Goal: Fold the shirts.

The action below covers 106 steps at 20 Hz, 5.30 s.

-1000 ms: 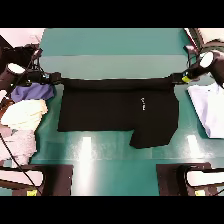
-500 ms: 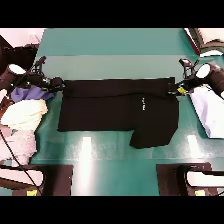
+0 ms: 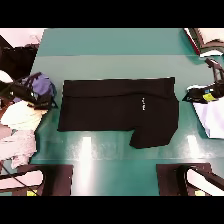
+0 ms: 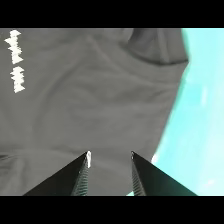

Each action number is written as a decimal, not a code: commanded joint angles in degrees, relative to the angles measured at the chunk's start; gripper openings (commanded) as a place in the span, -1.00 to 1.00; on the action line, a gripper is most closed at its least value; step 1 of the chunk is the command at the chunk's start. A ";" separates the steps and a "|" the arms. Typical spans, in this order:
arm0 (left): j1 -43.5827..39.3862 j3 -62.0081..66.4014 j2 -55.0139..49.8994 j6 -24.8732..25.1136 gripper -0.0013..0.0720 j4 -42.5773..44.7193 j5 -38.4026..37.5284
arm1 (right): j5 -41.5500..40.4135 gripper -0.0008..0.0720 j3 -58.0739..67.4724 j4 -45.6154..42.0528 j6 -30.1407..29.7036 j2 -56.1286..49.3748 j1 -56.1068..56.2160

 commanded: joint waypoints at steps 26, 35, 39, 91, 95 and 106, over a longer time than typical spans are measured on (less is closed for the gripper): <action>0.26 -16.92 10.71 2.84 -0.91 -10.56 7.91 | -1.27 0.24 -33.46 5.77 -2.73 8.20 -15.93; 0.26 -16.90 11.91 2.84 -0.90 -10.62 7.02 | -11.43 -0.07 -37.99 8.35 -1.62 8.09 -6.75; 0.26 -16.90 11.93 2.89 -0.91 -10.29 6.34 | -12.92 -0.93 -37.92 7.76 -1.68 8.24 -5.97; -10.71 -7.02 15.65 -10.43 -0.90 -8.22 14.75 | 5.14 0.78 9.09 13.40 -19.69 -32.37 -17.64; -13.86 -7.08 15.54 -11.15 -0.90 -8.07 15.80 | 9.92 0.78 13.22 18.10 -22.25 -37.40 -16.70; -22.34 -7.06 15.17 -14.34 -0.90 -8.26 19.15 | 13.20 -0.90 13.27 18.91 -24.11 -40.22 -11.41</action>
